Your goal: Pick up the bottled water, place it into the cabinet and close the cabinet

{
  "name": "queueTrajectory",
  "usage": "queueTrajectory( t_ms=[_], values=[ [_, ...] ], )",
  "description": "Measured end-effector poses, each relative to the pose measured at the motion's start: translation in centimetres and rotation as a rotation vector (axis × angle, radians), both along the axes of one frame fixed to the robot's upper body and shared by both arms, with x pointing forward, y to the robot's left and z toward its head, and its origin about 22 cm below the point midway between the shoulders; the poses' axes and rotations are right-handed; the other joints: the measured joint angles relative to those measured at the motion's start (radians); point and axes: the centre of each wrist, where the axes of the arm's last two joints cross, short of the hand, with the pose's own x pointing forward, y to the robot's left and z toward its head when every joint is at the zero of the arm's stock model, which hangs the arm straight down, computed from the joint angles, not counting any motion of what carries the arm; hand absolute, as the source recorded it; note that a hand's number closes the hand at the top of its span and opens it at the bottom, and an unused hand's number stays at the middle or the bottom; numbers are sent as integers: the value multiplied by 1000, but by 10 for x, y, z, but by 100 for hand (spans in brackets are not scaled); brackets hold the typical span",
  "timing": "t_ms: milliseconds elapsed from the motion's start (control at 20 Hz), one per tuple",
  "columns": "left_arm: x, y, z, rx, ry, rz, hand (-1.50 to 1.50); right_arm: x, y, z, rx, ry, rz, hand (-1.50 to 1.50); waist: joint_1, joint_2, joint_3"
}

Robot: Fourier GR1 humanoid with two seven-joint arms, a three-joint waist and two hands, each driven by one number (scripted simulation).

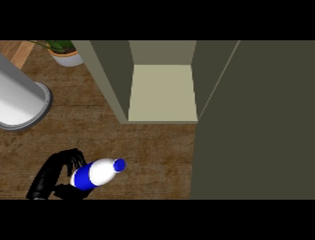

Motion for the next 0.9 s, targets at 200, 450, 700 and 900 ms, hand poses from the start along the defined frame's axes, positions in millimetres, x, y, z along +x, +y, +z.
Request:
queueTrajectory(
  t_ms=[200,450,700,900],
  values=[
    [6,-41,-8,-349,-176,-28,150,-1,0,0,-4,-2,0,-150,-5,7,0],
    [8,-69,-24,-599,-283,-64,150,-1,0,2,-8,2,2,-150,-11,15,7],
    [25,-98,-20,-734,-321,-110,150,-3,-3,3,-25,13,13,-150,-13,15,11],
    [40,-121,-7,-779,-335,-120,150,-4,-3,4,-25,18,5,-150,-12,15,12]
  ],
)
